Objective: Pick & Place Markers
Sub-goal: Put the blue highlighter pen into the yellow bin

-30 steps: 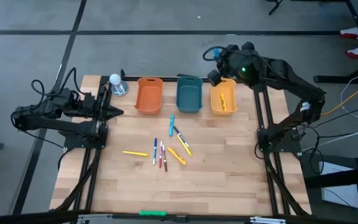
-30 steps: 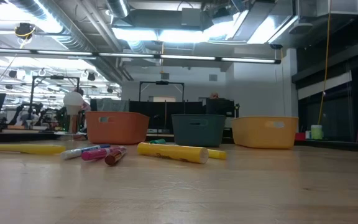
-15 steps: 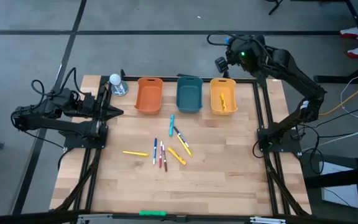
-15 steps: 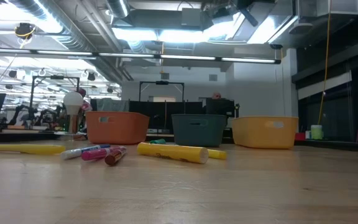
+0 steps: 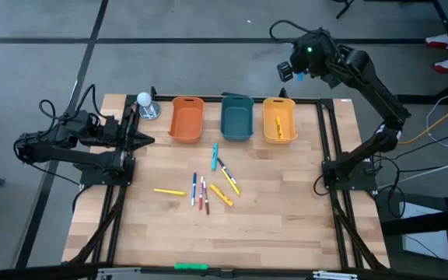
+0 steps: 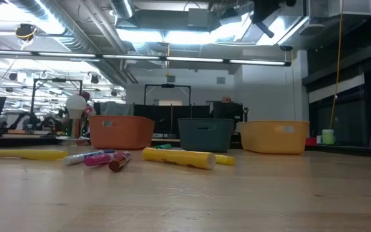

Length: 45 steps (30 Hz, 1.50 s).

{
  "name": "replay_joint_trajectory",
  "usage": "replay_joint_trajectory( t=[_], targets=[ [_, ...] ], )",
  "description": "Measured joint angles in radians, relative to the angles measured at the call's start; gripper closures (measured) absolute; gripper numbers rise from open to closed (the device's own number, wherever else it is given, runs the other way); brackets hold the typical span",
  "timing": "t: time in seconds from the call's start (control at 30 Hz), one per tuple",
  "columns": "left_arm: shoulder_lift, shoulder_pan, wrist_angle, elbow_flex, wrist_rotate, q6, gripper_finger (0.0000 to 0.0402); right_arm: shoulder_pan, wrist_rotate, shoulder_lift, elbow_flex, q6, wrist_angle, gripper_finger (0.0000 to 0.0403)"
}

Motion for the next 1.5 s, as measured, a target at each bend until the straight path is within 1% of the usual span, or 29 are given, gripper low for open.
replay_joint_trajectory(
  t=[0.27,0.4,0.6,0.8,1.23,1.5],
  targets=[
    [0.000,0.000,0.000,0.000,0.000,0.000,0.0393,-0.097,-0.187,0.000,0.000,0.038,-0.012,0.0337],
    [0.000,0.000,0.000,0.000,0.000,0.000,0.0390,-0.149,-0.252,0.000,-0.004,0.065,-0.041,0.0337],
    [0.000,0.000,0.000,0.000,0.000,0.000,0.0391,-0.218,-0.307,0.000,-0.048,0.086,-0.084,0.0337],
    [0.000,0.000,0.000,0.000,0.000,0.000,0.0392,-0.252,-0.337,0.000,-0.115,0.098,-0.092,0.0335],
    [0.000,0.000,0.000,0.000,0.000,0.000,0.0393,-0.256,-0.337,0.000,-0.250,0.098,-0.082,0.0338],
    [0.000,0.000,0.000,0.000,0.000,0.000,0.0389,-0.256,-0.340,0.000,-0.358,0.101,-0.063,0.0338]
  ],
)
